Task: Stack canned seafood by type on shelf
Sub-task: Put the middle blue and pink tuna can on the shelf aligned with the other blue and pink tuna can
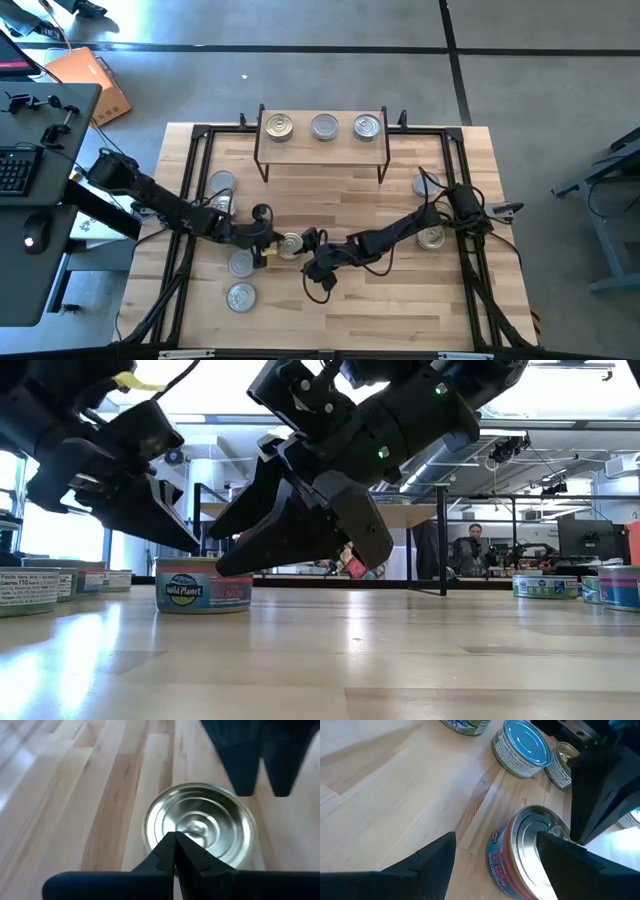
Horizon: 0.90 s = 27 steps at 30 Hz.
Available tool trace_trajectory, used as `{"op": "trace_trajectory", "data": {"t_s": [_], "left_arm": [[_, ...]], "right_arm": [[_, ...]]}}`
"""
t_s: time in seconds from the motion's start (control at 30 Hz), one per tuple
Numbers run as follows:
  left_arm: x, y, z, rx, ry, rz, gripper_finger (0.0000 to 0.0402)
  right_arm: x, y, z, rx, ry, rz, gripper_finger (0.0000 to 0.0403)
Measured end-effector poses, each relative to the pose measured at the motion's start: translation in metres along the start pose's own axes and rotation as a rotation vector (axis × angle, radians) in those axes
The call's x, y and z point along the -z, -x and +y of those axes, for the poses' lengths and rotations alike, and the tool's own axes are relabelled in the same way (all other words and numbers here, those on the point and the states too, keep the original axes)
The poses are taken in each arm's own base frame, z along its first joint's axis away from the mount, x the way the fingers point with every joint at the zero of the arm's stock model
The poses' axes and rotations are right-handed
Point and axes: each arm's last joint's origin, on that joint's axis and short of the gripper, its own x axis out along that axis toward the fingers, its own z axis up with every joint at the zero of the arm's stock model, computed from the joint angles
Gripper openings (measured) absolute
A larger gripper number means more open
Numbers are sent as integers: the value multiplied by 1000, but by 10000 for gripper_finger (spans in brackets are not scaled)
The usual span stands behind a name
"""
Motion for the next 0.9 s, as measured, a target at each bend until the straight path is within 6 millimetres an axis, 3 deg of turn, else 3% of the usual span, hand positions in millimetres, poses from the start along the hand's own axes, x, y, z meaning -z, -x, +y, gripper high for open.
{"op": "trace_trajectory", "data": {"t_s": [0.63,0.9], "left_arm": [[11,-15,10,-80,-4,97,0],[25,-13,18,-74,34,21,0]], "right_arm": [[11,-11,5,72,73,69,271],[15,-14,3,172,143,124,271]]}}
